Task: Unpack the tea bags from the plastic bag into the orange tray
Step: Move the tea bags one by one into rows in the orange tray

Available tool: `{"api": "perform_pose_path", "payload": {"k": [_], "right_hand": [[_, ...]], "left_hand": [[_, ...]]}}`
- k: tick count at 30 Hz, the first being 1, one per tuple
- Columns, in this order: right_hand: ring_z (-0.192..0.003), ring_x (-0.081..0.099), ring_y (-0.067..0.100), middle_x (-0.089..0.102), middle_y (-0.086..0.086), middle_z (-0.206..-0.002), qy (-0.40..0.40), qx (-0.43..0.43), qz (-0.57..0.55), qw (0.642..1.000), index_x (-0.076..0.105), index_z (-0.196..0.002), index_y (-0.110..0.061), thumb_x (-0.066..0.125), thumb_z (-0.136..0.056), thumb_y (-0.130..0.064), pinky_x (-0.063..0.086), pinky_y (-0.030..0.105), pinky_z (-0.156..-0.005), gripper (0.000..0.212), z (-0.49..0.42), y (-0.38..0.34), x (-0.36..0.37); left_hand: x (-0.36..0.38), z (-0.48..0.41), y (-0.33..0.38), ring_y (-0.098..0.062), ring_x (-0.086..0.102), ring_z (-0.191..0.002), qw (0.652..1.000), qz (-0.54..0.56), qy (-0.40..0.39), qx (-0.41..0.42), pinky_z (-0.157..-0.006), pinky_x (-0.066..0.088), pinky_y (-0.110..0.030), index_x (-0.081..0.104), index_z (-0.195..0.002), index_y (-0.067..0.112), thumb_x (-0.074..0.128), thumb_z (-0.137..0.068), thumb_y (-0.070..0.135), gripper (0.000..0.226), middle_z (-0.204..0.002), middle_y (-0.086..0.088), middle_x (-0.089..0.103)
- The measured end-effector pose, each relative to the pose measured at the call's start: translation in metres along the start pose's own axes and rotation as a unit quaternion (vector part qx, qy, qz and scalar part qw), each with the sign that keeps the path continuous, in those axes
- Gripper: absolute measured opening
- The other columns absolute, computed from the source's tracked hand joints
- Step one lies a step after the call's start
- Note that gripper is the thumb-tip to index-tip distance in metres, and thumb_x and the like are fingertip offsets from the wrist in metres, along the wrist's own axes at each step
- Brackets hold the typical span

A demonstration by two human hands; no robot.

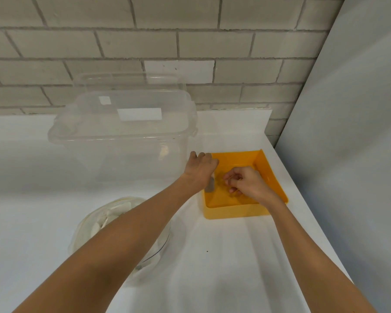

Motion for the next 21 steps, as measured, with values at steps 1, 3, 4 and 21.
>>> {"api": "perform_pose_path", "payload": {"k": [1,3,4,21], "right_hand": [[-0.065,0.064,0.017,0.071,0.014,-0.091,0.0,-0.001,0.002,1.0,0.066,-0.087,-0.018,0.056,-0.09,-0.001,0.047,0.018,-0.051,0.02,0.001,-0.002,-0.001],[-0.066,0.065,0.016,0.071,0.012,-0.09,0.005,-0.004,0.009,1.0,0.067,-0.09,-0.017,0.057,-0.09,-0.003,0.047,0.016,-0.052,0.017,0.002,-0.006,-0.003],[-0.066,0.065,0.016,0.071,0.012,-0.09,0.008,-0.008,0.012,1.0,0.067,-0.091,-0.016,0.057,-0.091,-0.003,0.046,0.015,-0.052,0.016,0.003,-0.009,-0.005],[-0.068,0.069,0.011,0.069,0.0,-0.084,-0.041,-0.147,-0.017,0.988,0.07,-0.1,-0.016,0.061,-0.09,-0.009,0.048,0.015,-0.062,0.015,0.048,-0.121,0.036]], "left_hand": [[-0.001,0.001,-0.001,-0.026,0.05,-0.111,1.0,0.006,0.005,-0.001,-0.093,0.034,-0.037,0.051,-0.122,0.016,0.062,-0.084,0.008,0.041,-0.121,-0.008,0.052],[-0.005,0.003,-0.002,-0.027,0.05,-0.11,0.999,0.03,0.011,-0.002,-0.092,0.035,-0.036,0.05,-0.123,0.014,0.06,-0.083,0.004,0.042,-0.12,-0.009,0.051],[-0.008,0.005,-0.002,-0.027,0.05,-0.109,0.999,0.046,0.018,-0.002,-0.091,0.035,-0.036,0.05,-0.123,0.014,0.058,-0.083,0.003,0.042,-0.119,-0.01,0.05],[-0.043,0.166,-0.093,0.001,0.061,-0.082,0.914,0.397,0.063,-0.053,-0.07,0.041,-0.003,0.067,-0.107,0.023,0.066,-0.089,0.016,0.019,-0.097,0.009,0.063]]}}
Point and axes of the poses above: each hand's wrist, its own z-axis away from the middle knuckle, its own x-axis out of the palm, y = z × x, the point moved 3 cm from there along -z, towards the middle knuckle
